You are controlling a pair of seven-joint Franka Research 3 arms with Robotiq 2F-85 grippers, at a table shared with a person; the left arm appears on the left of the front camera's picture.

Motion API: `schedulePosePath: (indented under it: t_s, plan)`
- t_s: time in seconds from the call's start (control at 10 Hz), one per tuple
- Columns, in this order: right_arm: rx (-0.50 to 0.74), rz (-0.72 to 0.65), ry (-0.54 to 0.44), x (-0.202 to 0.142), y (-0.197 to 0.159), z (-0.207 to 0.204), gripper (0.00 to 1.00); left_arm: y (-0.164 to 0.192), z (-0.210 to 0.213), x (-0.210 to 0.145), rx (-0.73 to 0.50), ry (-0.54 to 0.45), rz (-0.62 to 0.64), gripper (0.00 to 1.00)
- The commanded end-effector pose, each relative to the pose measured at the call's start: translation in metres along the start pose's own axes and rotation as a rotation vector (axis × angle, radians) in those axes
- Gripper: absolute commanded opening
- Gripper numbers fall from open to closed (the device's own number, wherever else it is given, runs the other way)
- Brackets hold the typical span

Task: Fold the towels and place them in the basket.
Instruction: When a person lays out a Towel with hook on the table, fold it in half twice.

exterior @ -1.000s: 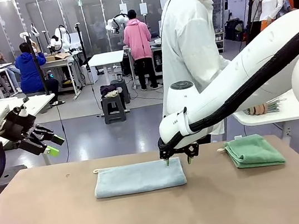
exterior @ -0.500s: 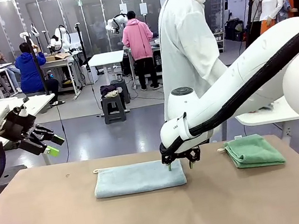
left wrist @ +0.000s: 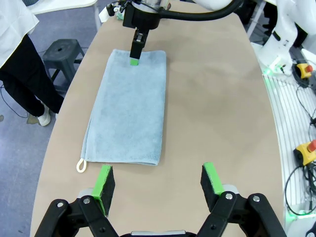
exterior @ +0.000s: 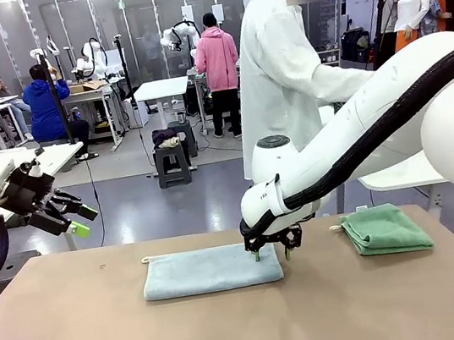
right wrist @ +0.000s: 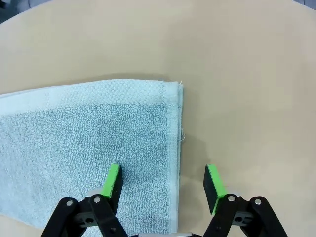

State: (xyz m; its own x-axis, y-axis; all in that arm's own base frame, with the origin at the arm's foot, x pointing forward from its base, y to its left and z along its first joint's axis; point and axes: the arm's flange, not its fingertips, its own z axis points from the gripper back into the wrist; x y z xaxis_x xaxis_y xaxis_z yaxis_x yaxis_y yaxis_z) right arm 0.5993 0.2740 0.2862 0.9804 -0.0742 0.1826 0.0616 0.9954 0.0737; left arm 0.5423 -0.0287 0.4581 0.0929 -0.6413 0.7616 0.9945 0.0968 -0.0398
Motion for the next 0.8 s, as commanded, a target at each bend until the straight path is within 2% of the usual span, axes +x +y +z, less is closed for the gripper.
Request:
schedulePosePath:
  t_s: [0.0, 0.3, 0.4, 0.5, 0.6, 0.7]
  plan:
    - [-0.025, -0.033, -0.010, 0.0045, 0.0097, -0.0028, 0.64, -0.0004, 0.0005, 0.0008, 0.001, -0.001, -0.002, 0.88]
    - [-0.043, -0.038, 0.003, 0.0041, 0.0142, -0.0033, 0.64, -0.0004, 0.0005, 0.0008, 0.001, -0.001, -0.002, 0.88]
    - [-0.048, -0.039, 0.007, 0.0047, 0.0149, -0.0038, 0.48, -0.0004, 0.0005, 0.0008, 0.001, -0.001, -0.002, 0.88]
    - [-0.052, -0.039, 0.009, 0.0046, 0.0150, -0.0043, 0.45, -0.0004, 0.0005, 0.0008, 0.001, -0.001, -0.002, 0.88]
    - [-0.074, -0.051, 0.001, 0.0046, 0.0146, -0.0054, 0.29, -0.0004, 0.0005, 0.0008, 0.001, -0.001, -0.002, 0.88]
    - [-0.086, -0.056, -0.002, 0.0052, 0.0140, -0.0062, 0.26, -0.0004, 0.0005, 0.0008, 0.001, -0.001, -0.002, 0.88]
